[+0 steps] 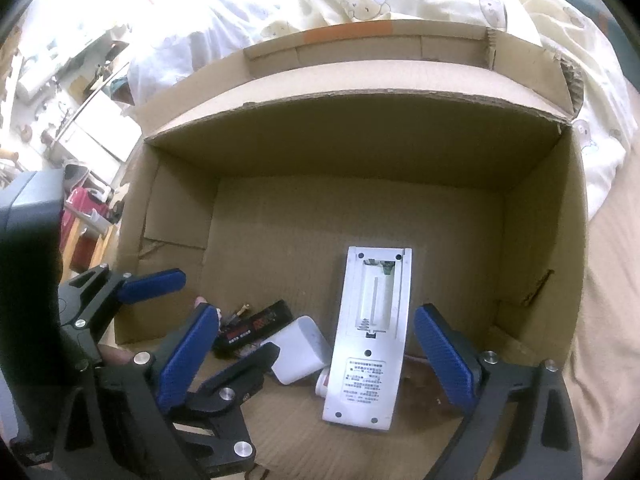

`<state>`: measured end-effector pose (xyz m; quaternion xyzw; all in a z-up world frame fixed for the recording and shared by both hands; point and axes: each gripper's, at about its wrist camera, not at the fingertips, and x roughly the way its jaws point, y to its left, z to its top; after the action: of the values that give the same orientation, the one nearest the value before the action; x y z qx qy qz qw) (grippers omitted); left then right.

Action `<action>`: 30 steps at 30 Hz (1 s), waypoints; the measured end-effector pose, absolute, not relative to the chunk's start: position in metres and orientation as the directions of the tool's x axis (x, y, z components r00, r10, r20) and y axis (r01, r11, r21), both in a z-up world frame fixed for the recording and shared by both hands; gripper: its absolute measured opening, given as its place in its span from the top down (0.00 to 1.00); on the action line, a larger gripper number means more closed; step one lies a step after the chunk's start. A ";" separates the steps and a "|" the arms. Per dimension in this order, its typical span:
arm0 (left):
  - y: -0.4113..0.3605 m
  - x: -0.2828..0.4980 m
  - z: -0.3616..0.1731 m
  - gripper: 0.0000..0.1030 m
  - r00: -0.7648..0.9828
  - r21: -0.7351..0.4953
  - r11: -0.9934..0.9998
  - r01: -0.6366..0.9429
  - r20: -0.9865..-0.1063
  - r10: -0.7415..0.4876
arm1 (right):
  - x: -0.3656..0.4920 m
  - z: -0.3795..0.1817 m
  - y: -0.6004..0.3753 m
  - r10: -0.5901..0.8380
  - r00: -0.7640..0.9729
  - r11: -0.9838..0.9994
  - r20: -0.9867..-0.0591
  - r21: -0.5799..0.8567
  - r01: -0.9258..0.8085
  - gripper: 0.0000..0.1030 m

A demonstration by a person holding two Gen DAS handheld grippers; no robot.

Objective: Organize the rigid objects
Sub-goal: 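Carry the remote and battery over the box and release them inside with both tools, then withdraw both open tools from the box toward the remaining items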

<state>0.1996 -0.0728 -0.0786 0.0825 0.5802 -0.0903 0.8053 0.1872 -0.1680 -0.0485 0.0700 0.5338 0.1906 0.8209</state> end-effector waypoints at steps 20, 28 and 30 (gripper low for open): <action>-0.019 0.200 -0.028 0.08 0.299 -0.050 0.994 0.096 -0.951 -0.077 | 0.164 -0.025 -0.201 0.478 0.368 0.877 -0.797 0.459 -0.143 0.00; -0.011 0.154 -0.013 0.08 0.324 -0.072 0.996 0.058 -0.942 -0.087 | 0.131 -0.005 -0.211 0.449 0.400 0.892 -0.799 0.427 -0.150 0.00; -0.007 0.143 -0.014 0.08 0.307 -0.077 0.996 0.049 -0.947 -0.088 | 0.118 -0.008 -0.215 0.422 0.400 0.906 -0.814 0.401 -0.140 0.00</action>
<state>0.1427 -0.0070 -0.0140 -0.0165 0.5869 -0.0426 0.8084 0.1183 -0.2151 -0.0083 0.1354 0.5208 0.1700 0.8255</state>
